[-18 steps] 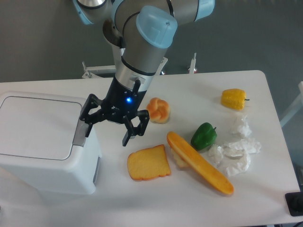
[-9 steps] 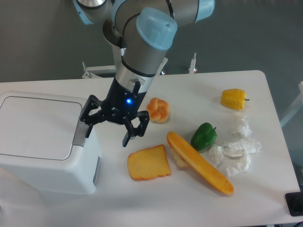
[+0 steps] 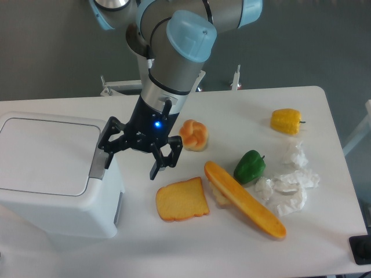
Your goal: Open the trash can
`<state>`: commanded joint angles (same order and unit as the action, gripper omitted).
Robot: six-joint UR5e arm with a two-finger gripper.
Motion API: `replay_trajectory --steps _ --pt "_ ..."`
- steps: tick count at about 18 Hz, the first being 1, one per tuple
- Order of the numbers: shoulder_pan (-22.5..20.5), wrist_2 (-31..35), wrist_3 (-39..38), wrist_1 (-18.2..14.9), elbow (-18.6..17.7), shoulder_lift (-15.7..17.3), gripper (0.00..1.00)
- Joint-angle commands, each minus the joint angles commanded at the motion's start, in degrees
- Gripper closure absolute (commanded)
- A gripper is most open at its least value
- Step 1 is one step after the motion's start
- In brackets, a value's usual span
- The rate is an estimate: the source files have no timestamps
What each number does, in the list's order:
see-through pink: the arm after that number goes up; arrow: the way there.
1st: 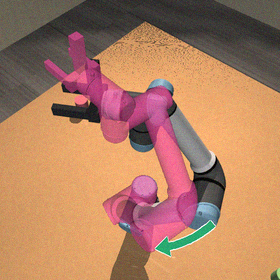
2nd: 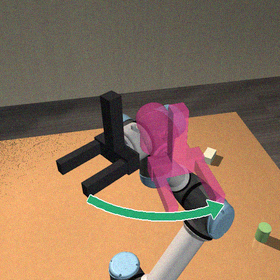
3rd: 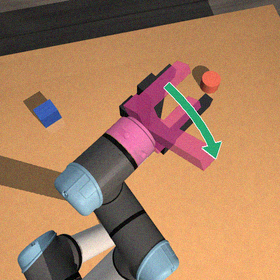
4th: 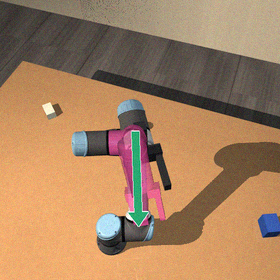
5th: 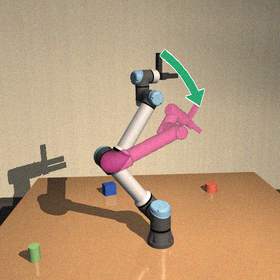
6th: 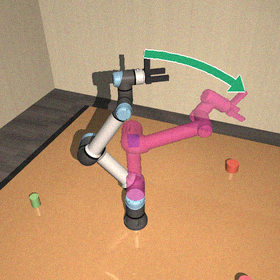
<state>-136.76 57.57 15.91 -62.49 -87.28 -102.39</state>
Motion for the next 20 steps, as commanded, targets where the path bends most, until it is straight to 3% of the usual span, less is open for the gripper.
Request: replay_trajectory --steps 20 --pt "0.79 -0.26 -0.35 0.26 -0.17 0.44 0.00"
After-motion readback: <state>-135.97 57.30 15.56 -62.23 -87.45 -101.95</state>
